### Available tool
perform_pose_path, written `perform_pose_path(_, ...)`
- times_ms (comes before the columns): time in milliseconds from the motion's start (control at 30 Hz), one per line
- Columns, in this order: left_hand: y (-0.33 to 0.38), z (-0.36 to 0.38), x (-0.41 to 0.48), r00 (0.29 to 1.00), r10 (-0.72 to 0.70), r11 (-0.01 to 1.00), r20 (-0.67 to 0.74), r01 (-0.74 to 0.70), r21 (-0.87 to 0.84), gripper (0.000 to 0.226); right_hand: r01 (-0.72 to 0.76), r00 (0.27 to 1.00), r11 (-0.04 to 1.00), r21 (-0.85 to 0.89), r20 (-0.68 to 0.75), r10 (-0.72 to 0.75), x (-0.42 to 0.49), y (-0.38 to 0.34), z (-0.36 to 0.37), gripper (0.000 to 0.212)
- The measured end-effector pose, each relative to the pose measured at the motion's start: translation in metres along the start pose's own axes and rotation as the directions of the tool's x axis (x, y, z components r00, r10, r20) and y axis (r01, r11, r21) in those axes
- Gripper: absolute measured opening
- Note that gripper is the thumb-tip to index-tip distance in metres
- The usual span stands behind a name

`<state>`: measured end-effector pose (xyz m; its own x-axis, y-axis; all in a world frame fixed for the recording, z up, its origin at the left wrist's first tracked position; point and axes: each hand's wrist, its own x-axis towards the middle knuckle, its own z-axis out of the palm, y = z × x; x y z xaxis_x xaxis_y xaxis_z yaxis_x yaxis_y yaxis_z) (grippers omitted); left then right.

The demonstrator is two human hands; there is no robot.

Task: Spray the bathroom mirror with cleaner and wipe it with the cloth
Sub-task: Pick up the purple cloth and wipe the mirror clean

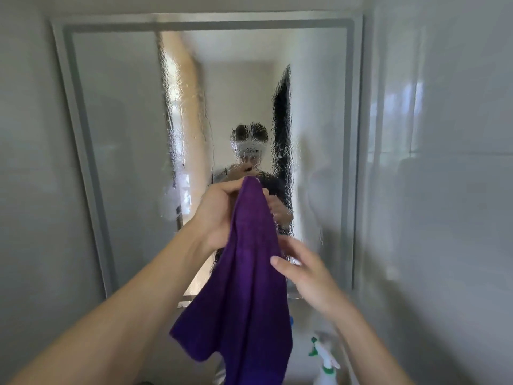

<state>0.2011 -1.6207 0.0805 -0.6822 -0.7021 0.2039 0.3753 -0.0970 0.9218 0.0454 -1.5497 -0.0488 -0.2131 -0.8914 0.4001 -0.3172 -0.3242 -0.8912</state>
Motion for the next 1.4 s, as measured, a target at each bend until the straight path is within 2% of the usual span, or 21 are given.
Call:
perform_pose_path(67, 0.002, -0.010, -0.001, 0.998, -0.004, 1.000, -0.064, 0.005, 0.020, 0.041, -0.007, 0.994, 0.999, -0.048, 0.108, 0.012, 0.005, 0.001, -0.007, 0.039)
perform_pose_path(133, 0.003, -0.023, -0.002, 0.994, -0.006, 0.997, -0.112, 0.014, 0.071, 0.024, 0.028, 0.996, 0.996, -0.082, 0.087, -0.020, 0.008, 0.001, -0.014, 0.029)
perform_pose_path(167, 0.003, -0.031, -0.001, 0.991, -0.003, 0.993, -0.135, 0.019, 0.118, 0.022, 0.045, 0.997, 0.995, -0.086, 0.064, -0.039, 0.008, -0.001, -0.017, 0.024)
perform_pose_path(233, 0.001, -0.045, 0.002, 0.982, 0.034, 0.957, -0.186, 0.022, 0.291, 0.018, 0.063, 0.998, 0.993, -0.098, 0.022, -0.061, 0.012, -0.002, -0.021, 0.022)
perform_pose_path(333, -0.002, -0.057, 0.003, 0.970, 0.125, 0.822, -0.207, 0.015, 0.569, 0.034, 0.073, 0.997, 0.971, -0.226, 0.004, -0.074, 0.017, -0.006, -0.020, 0.025)
perform_pose_path(433, -0.003, -0.061, 0.004, 0.963, 0.183, 0.724, -0.198, 0.005, 0.690, 0.042, 0.148, 0.983, 0.871, -0.469, -0.024, -0.181, 0.016, -0.017, -0.024, 0.038)
perform_pose_path(500, -0.001, -0.060, 0.004, 0.958, 0.202, 0.714, -0.204, -0.002, 0.700, 0.045, 0.162, 0.962, 0.830, -0.534, -0.102, -0.254, 0.016, -0.026, -0.029, 0.040)
perform_pose_path(600, -0.001, -0.058, 0.007, 0.953, 0.168, 0.753, -0.252, 0.041, 0.657, 0.037, 0.172, 0.925, 0.895, -0.412, -0.244, -0.290, 0.025, -0.033, -0.039, 0.033)
perform_pose_path(667, -0.005, -0.055, 0.007, 0.954, 0.107, 0.826, -0.281, 0.072, 0.559, 0.033, 0.171, 0.927, 0.920, -0.352, -0.260, -0.271, 0.030, -0.038, -0.045, 0.028)
perform_pose_path(767, -0.012, -0.054, 0.009, 0.967, 0.056, 0.916, -0.248, 0.050, 0.398, 0.037, 0.136, 0.944, 0.948, -0.287, -0.253, -0.211, 0.036, -0.048, -0.048, 0.026)
perform_pose_path(867, -0.019, -0.056, 0.007, 0.989, -0.023, 0.955, -0.146, 0.065, 0.289, 0.052, 0.091, 0.958, 0.967, -0.238, -0.245, -0.150, 0.043, -0.057, -0.043, 0.020)
perform_pose_path(900, -0.022, -0.055, 0.006, 0.995, -0.027, 0.967, -0.097, 0.051, 0.250, 0.051, 0.082, 0.959, 0.971, -0.225, -0.246, -0.138, 0.045, -0.059, -0.042, 0.020)
perform_pose_path(1000, -0.034, -0.047, 0.001, 1.000, -0.012, 0.928, -0.026, 0.020, 0.372, 0.020, 0.066, 0.964, 0.981, -0.185, -0.240, -0.110, 0.048, -0.065, -0.038, 0.023)
perform_pose_path(1067, -0.038, -0.049, 0.003, 0.997, 0.043, 0.888, -0.058, -0.012, 0.460, 0.024, 0.049, 0.972, 0.988, -0.148, -0.222, -0.081, 0.048, -0.066, -0.039, 0.027)
perform_pose_path(1167, -0.030, -0.052, 0.007, 0.986, 0.119, 0.906, -0.114, -0.061, 0.418, 0.029, 0.007, 0.984, 0.998, -0.069, -0.179, -0.019, 0.041, -0.067, -0.045, 0.031)
perform_pose_path(1267, -0.021, -0.042, 0.011, 0.972, 0.191, 0.883, -0.140, -0.107, 0.457, 0.032, -0.044, 0.998, 0.998, -0.035, -0.038, 0.043, 0.032, -0.065, -0.052, 0.038)
perform_pose_path(1400, -0.011, -0.024, 0.018, 0.959, 0.253, 0.864, -0.129, -0.163, 0.477, 0.035, -0.139, 0.970, 0.989, -0.049, 0.196, 0.146, 0.018, -0.054, -0.053, 0.029)
